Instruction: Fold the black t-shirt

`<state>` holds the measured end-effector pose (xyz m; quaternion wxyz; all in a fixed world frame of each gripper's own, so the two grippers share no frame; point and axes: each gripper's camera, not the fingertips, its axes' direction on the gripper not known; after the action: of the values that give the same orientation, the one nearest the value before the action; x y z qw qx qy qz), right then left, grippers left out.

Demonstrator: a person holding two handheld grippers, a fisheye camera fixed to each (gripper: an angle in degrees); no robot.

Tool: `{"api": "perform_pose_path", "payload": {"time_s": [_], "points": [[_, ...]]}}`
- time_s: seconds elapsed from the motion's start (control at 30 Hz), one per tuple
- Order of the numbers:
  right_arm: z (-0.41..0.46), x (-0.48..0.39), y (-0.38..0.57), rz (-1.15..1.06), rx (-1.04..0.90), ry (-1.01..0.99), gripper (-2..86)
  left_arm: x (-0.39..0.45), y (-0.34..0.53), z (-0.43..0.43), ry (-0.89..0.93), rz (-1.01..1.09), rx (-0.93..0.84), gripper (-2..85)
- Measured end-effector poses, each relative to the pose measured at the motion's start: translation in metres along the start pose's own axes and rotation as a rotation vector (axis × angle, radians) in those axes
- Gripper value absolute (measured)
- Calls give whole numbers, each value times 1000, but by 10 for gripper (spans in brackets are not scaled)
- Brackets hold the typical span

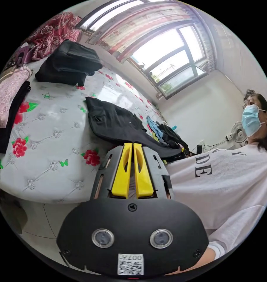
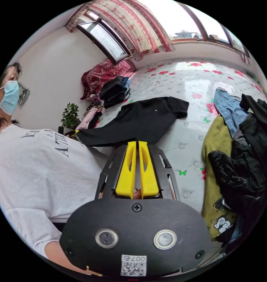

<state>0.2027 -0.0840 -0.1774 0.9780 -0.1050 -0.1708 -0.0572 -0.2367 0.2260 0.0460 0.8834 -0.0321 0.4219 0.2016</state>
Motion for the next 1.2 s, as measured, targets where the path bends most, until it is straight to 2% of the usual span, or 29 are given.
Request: {"api": "perform_pose_path", "payload": {"time_s": [0.1,0.23,0.33,0.4,0.5,0.6,0.73,0.83,1.0,1.1,1.2], "points": [[25,21,-36,-6,-24,-19,-2,-42,-21,4,9,-90,74,-10],[68,53,-126,-12,-79,97,-2,-114,-118,61,16,-279,59,-10],[48,61,-222,35,50,203,-2,-108,-219,67,98,-280,183,-10],[-18,33,-277,3,318,215,-2,-77,-276,47,162,-200,287,-10],[-96,-19,-298,-150,597,232,-2,-7,-335,-6,189,51,420,-10],[-143,-59,-281,-291,736,257,-2,45,-343,-57,186,249,485,-10],[-163,-80,-235,-411,787,224,-2,76,-297,-102,123,418,532,-10],[-157,-78,-192,-417,717,185,-2,63,-253,-112,126,436,476,-10],[-82,-56,-114,-367,421,250,-2,9,-171,-96,41,345,303,-10],[-22,-32,-80,-281,214,269,-2,-43,-112,-68,-26,190,185,-10],[37,-11,-48,-188,43,269,-2,-101,-51,-38,-65,-53,85,-10]]}}
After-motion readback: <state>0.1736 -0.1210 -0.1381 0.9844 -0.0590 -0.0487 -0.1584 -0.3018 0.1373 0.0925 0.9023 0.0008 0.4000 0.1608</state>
